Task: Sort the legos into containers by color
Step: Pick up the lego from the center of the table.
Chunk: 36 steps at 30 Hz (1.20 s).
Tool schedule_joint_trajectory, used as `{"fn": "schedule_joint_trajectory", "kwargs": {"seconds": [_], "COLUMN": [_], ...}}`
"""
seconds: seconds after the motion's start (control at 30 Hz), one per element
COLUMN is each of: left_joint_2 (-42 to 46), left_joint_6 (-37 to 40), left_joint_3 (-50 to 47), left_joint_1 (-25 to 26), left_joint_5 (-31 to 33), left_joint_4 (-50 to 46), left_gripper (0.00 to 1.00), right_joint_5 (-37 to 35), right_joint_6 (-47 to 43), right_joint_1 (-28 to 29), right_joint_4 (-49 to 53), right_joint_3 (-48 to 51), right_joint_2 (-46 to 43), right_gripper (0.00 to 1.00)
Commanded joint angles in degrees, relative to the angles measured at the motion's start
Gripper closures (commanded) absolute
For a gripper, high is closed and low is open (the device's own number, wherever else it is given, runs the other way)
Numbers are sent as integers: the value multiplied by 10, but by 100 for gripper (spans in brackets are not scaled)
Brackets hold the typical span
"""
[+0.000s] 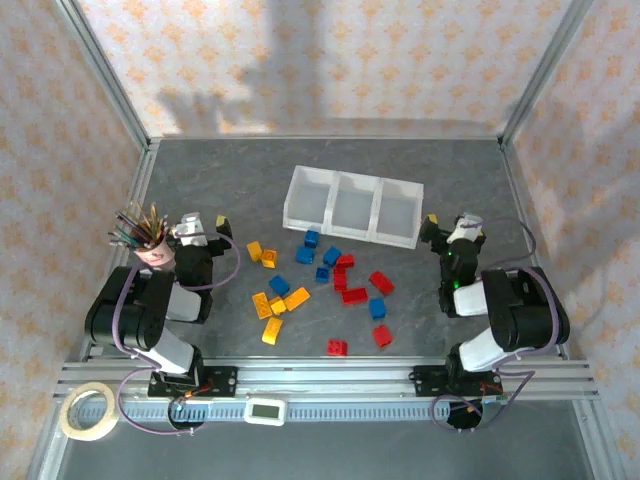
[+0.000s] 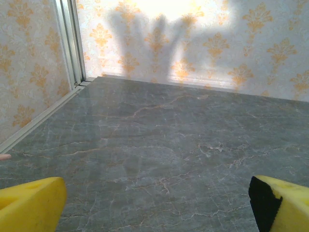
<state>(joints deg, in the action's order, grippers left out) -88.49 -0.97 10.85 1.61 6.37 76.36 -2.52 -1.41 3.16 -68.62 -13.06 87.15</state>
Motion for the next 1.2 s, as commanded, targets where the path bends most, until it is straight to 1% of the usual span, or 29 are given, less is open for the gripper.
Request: {"fn": "schedule_joint_trajectory", "kwargs": {"seconds": [0.0, 0.97, 1.17], "left_joint_2": [5, 6, 5], "left_joint_6": [7, 7, 4], "left_joint_3": [11, 10, 10], "left_joint_1": [-3, -3, -3], "left_joint_5": [-9, -10, 0], "left_joint_4": [1, 1, 1], "left_gripper": [0, 0, 0], "right_joint_5": [2, 2, 2], "right_joint_6": [-8, -8, -8], "right_joint_1": [-5, -4, -4], "right_joint_4": [-19, -20, -20], "right_joint_3": [-3, -2, -2], "right_joint_2": [-1, -1, -1], "right_gripper": [0, 0, 0]}}
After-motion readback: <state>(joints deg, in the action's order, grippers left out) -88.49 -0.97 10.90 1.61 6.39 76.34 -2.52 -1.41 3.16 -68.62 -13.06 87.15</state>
